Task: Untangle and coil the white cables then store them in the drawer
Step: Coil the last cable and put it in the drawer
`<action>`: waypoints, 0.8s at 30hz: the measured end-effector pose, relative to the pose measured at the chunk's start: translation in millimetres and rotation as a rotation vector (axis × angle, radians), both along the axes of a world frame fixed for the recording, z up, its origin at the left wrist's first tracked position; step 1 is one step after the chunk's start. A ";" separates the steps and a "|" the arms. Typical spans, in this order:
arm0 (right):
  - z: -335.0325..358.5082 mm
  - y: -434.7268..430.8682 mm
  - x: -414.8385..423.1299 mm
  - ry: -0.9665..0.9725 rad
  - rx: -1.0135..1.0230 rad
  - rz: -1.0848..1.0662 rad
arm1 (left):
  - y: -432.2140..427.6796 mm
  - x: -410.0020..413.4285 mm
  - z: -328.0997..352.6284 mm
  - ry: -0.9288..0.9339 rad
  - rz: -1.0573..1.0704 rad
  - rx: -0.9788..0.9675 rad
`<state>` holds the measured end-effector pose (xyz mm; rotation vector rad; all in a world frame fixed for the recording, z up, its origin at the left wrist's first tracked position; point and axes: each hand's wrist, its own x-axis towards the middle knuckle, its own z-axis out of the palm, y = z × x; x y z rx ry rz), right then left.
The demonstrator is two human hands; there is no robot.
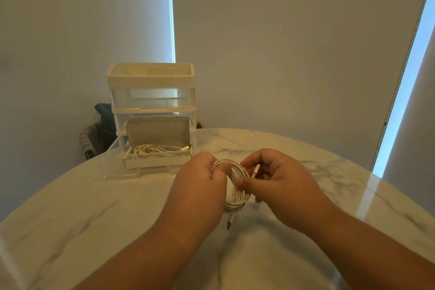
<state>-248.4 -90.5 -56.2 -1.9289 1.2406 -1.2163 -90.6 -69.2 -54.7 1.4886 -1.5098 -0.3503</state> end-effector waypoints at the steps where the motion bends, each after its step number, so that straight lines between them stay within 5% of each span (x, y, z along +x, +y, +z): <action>1: 1.1 0.2 -0.6 -0.006 -0.056 -0.059 | -0.1 -0.1 0.0 0.005 0.009 -0.007; 4: 3.8 2.1 -0.5 -0.073 -0.069 -0.112 | 0.7 0.6 0.6 0.024 0.037 -0.038; 8: -5.0 3.0 9.1 -0.289 0.269 -0.017 | 3.2 0.9 0.3 0.085 0.037 -0.090; 11: -9.7 6.0 16.4 -0.296 0.204 -0.010 | 3.2 -2.1 -2.5 0.074 0.022 -0.097; 18: -14.8 4.3 26.2 -0.814 0.475 -0.020 | 5.2 -10.2 -6.3 0.009 -0.091 -0.100; 24: -17.4 -2.1 21.9 -0.600 0.435 -0.070 | 3.5 -11.7 -9.6 -0.039 -0.064 -0.126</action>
